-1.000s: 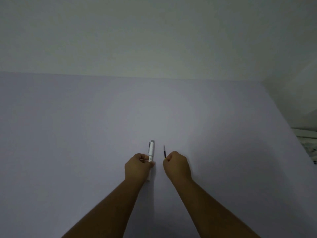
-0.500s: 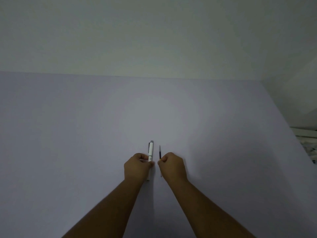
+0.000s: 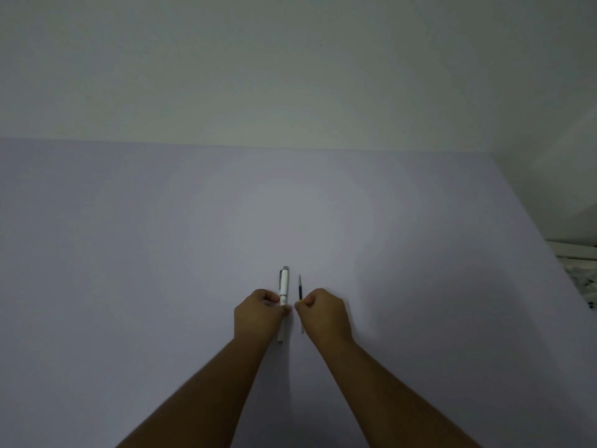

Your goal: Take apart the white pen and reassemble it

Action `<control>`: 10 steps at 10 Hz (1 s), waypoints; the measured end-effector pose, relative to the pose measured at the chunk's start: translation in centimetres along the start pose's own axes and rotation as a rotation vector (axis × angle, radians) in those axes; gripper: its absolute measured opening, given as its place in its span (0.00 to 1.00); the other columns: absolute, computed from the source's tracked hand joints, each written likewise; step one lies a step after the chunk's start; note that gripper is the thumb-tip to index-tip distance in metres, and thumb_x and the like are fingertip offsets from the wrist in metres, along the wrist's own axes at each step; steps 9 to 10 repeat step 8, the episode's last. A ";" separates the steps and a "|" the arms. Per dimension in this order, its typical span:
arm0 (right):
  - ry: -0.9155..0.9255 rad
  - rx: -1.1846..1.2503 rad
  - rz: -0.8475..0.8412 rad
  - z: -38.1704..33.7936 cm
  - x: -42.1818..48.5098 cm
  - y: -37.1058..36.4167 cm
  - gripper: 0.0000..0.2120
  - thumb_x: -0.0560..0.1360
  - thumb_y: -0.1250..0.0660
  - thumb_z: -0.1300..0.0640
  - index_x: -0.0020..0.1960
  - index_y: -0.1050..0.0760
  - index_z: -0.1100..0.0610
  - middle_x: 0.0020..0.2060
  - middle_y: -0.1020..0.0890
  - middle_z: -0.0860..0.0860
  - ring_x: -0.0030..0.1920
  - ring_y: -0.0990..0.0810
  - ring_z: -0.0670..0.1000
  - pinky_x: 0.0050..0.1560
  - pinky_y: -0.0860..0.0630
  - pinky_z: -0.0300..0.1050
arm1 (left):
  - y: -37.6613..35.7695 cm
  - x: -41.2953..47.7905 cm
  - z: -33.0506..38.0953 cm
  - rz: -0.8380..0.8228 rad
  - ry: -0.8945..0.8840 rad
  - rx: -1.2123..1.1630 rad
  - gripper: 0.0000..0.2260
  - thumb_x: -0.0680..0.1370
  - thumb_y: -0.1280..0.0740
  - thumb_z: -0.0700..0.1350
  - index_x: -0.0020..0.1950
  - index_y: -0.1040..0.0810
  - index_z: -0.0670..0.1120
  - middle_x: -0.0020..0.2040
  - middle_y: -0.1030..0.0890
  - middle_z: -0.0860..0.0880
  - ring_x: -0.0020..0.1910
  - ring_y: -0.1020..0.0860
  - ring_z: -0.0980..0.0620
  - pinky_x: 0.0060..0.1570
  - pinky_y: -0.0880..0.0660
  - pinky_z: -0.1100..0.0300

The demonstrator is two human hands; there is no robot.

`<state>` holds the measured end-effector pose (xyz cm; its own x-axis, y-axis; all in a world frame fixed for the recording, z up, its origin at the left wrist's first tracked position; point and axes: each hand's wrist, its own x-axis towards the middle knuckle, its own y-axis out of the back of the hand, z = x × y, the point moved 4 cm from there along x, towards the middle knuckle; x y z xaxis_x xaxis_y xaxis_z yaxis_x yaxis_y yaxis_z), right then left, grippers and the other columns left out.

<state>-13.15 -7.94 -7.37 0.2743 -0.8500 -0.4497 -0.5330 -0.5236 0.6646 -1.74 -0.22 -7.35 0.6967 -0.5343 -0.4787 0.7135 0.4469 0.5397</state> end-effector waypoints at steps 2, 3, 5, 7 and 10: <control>0.001 0.005 0.010 0.2 0.1 0.0 0.07 0.71 0.33 0.49 0.41 0.23 0.53 0.43 0.16 0.54 0.45 0.18 0.55 0.48 0.20 0.49 | 0.0 0.1 -0.1 -0.001 0.001 -0.004 0.09 0.70 0.27 0.46 0.48 0.22 0.47 0.36 0.24 0.54 0.36 0.26 0.57 0.30 0.36 0.73; 0.011 0.005 0.008 0.2 0.3 0.0 0.08 0.71 0.33 0.48 0.41 0.23 0.53 0.42 0.16 0.54 0.44 0.18 0.54 0.47 0.20 0.49 | 0.0 0.1 -0.2 -0.004 -0.004 0.001 0.09 0.70 0.27 0.47 0.47 0.22 0.47 0.37 0.23 0.54 0.38 0.25 0.56 0.30 0.36 0.72; 0.027 0.003 0.004 0.3 0.4 0.0 0.10 0.72 0.35 0.47 0.39 0.24 0.53 0.40 0.16 0.54 0.43 0.18 0.55 0.45 0.22 0.49 | 0.0 0.1 -0.1 -0.001 -0.006 -0.001 0.07 0.71 0.28 0.48 0.44 0.25 0.50 0.33 0.27 0.59 0.32 0.29 0.63 0.30 0.37 0.71; 0.055 -0.009 0.003 0.3 0.5 -0.1 0.15 0.75 0.39 0.46 0.37 0.26 0.56 0.36 0.20 0.56 0.39 0.22 0.55 0.41 0.25 0.47 | 0.2 0.2 -0.3 -0.026 0.010 -0.023 0.07 0.71 0.28 0.49 0.44 0.25 0.50 0.33 0.27 0.59 0.33 0.29 0.62 0.31 0.34 0.68; 0.032 0.036 0.054 0.5 0.4 0.1 0.19 0.79 0.44 0.50 0.47 0.23 0.64 0.46 0.17 0.62 0.49 0.20 0.61 0.51 0.23 0.51 | 0.8 0.1 -0.3 0.003 0.048 -0.013 0.07 0.74 0.32 0.49 0.49 0.23 0.48 0.34 0.29 0.57 0.34 0.30 0.59 0.39 0.32 0.64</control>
